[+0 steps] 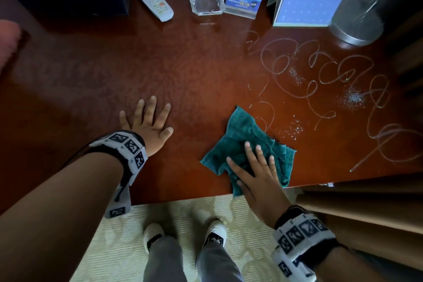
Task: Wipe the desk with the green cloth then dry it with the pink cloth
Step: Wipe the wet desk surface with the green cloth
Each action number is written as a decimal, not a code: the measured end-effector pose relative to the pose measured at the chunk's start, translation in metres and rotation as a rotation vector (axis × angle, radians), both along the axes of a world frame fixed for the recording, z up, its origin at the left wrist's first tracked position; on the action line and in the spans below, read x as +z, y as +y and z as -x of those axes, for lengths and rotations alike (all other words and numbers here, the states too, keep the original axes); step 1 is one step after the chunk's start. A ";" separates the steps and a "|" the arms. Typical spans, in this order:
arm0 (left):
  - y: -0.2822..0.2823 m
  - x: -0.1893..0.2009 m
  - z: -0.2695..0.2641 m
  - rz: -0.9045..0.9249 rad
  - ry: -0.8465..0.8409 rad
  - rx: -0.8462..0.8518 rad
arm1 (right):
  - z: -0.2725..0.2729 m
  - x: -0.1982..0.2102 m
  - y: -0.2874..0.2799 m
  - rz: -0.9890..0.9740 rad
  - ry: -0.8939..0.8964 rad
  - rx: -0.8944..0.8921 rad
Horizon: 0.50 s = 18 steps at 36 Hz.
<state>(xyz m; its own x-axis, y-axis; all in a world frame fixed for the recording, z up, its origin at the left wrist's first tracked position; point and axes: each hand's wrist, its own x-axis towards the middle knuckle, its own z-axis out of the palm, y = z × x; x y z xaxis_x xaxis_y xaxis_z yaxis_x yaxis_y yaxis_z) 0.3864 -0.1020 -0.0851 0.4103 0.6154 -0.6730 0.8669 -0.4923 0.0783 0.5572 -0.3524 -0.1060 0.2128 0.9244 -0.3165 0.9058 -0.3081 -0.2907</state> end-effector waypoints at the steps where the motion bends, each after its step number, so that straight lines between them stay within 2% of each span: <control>1: 0.000 0.000 0.000 0.001 0.001 0.000 | -0.003 0.000 -0.004 0.011 0.003 0.042; 4: 0.001 -0.001 0.000 0.005 0.006 -0.007 | -0.011 0.006 -0.014 0.023 0.021 0.128; 6: 0.002 -0.001 0.000 0.005 0.009 -0.009 | -0.013 0.014 -0.013 0.011 0.048 0.106; 9: 0.003 0.000 0.000 0.016 0.018 -0.017 | -0.010 0.024 -0.001 -0.056 0.082 -0.090; 13: 0.002 0.002 -0.001 0.023 0.023 -0.027 | 0.001 0.026 0.024 0.006 0.062 -0.323; 18: 0.003 0.005 -0.002 0.036 0.038 -0.044 | 0.013 0.016 0.043 0.149 0.006 -0.363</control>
<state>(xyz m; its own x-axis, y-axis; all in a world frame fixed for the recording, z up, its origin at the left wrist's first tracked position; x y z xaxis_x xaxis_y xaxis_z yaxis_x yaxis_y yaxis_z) 0.3883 -0.0994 -0.0801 0.4097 0.5727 -0.7100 0.8474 -0.5271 0.0638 0.5442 -0.3092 -0.0904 0.5155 0.7327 -0.4443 0.7282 -0.6479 -0.2235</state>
